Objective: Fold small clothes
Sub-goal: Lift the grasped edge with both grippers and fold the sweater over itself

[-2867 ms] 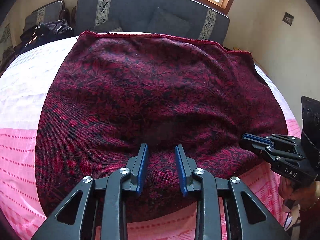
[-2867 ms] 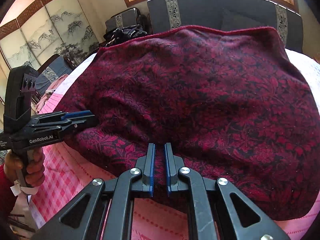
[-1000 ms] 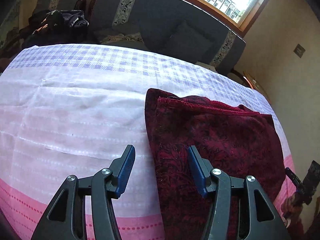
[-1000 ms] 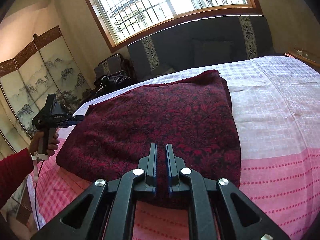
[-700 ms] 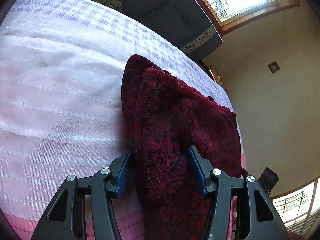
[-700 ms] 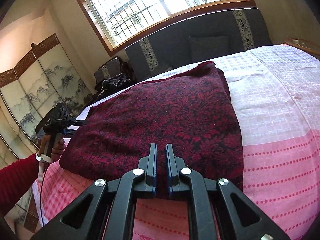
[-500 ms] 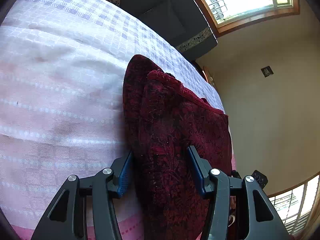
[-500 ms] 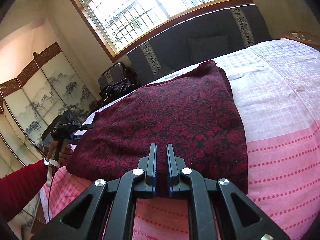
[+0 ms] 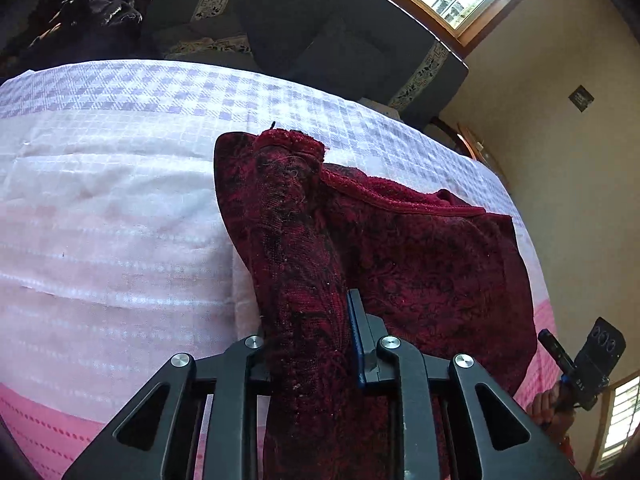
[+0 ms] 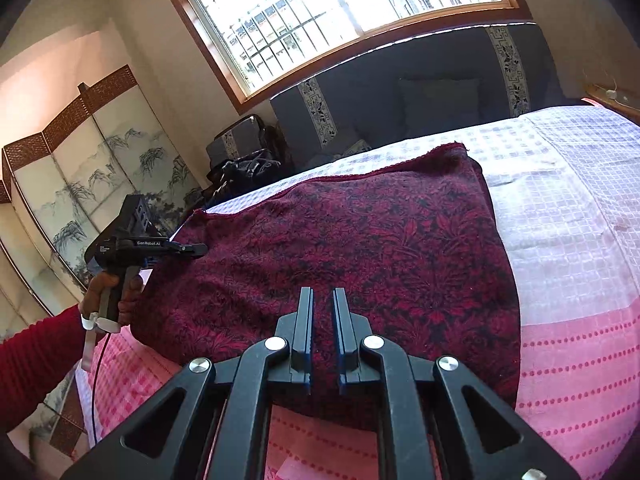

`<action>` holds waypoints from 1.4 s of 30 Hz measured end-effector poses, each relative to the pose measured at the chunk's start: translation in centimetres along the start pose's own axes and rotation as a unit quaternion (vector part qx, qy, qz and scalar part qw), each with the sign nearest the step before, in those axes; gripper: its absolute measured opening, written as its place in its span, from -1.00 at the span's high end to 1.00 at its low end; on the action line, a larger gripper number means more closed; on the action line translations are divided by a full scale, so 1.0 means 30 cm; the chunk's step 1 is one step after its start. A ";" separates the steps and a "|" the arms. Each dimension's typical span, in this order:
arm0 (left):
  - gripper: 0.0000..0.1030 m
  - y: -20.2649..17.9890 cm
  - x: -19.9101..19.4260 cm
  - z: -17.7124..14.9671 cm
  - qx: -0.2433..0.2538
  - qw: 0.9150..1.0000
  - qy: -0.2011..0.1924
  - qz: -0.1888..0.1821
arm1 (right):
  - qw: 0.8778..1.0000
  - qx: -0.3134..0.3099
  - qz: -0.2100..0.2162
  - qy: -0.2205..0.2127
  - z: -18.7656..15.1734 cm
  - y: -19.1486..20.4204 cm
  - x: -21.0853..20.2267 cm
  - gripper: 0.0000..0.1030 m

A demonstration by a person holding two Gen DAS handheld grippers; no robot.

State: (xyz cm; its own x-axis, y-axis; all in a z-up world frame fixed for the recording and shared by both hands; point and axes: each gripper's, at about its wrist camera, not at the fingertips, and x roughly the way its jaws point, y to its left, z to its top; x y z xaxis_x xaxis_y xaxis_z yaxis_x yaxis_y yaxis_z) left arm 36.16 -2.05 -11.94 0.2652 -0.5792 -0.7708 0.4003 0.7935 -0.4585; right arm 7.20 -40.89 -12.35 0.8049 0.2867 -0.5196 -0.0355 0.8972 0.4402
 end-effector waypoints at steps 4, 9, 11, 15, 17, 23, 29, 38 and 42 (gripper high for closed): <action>0.58 -0.066 -0.063 0.028 -0.024 1.000 0.000 0.018 | 1.000 -0.016 0.012 0.020 0.036 0.028 0.065 0.77; 0.60 -0.215 -0.138 0.049 -0.009 0.999 0.004 0.051 | 0.998 -0.007 0.043 0.044 0.070 0.045 0.161 0.77; 0.60 -0.282 -0.148 0.062 -0.001 0.998 0.010 0.055 | 0.997 0.005 0.061 0.045 0.077 0.045 0.185 0.77; 0.60 -0.414 -0.153 0.087 0.014 0.998 0.016 0.060 | 0.995 0.019 0.083 0.048 0.084 0.052 0.216 0.77; 0.60 -0.473 -0.150 0.092 0.020 0.998 0.020 0.061 | 0.994 0.031 0.095 0.046 0.081 0.051 0.220 0.77; 0.61 -0.569 -0.153 0.104 0.018 0.999 0.009 0.049 | 0.997 0.012 0.064 0.050 0.090 0.083 0.237 0.77; 0.61 -0.608 -0.166 0.090 -0.003 0.999 0.006 0.040 | 0.996 0.009 0.051 0.074 0.158 0.071 0.365 0.84; 0.61 -0.683 -0.159 0.097 -0.026 0.999 0.005 0.019 | 0.985 0.083 0.062 0.137 0.186 0.060 0.549 0.85; 0.61 -0.713 -0.130 0.109 -0.050 0.999 0.012 -0.003 | 0.981 0.111 0.063 0.146 0.214 0.049 0.559 0.85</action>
State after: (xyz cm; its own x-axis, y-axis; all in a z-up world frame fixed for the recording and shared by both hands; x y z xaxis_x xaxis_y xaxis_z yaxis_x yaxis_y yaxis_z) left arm 29.43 -17.37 2.32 0.2425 -0.5802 -0.7775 0.3113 0.8056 -0.5041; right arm 24.44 -36.92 -15.71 0.5978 0.5039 -0.6235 0.0316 0.7624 0.6464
